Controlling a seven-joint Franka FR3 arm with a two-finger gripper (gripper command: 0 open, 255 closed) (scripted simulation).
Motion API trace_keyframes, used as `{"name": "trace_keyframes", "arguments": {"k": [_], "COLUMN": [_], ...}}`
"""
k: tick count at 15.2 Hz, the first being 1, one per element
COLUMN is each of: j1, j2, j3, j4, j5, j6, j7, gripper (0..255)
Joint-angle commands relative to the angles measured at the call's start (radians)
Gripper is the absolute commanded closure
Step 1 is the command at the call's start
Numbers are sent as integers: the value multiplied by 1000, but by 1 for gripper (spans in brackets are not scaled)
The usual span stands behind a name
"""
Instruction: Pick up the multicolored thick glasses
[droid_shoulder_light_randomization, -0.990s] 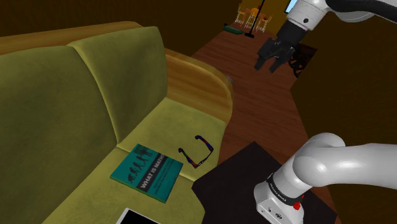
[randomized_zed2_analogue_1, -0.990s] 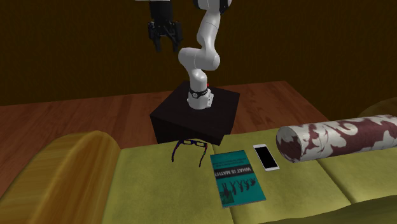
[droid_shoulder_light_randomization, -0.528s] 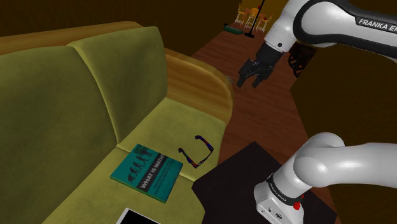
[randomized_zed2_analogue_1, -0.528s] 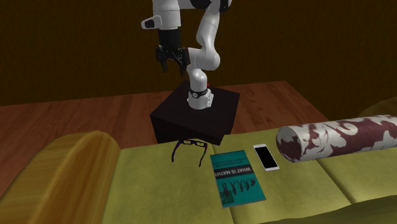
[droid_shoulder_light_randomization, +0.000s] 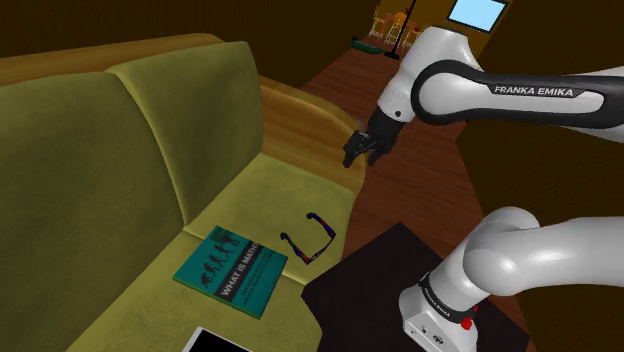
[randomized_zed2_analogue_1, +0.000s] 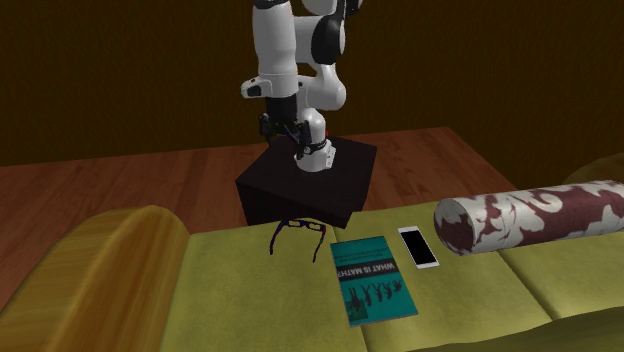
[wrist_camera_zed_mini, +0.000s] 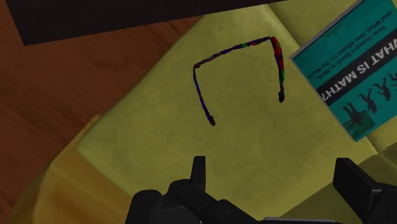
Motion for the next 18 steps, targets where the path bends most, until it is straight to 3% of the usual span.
{"name": "trace_keyframes", "arguments": {"k": [1, 12, 15, 18], "j1": [13, 54, 45, 25], "j2": [41, 428, 569, 718], "j3": [24, 155, 194, 226], "j4": [-40, -114, -100, -72], "j5": [15, 52, 20, -77], "j6": [83, 546, 671, 788], "j7": [10, 73, 114, 200], "gripper": [0, 0, 0, 0]}}
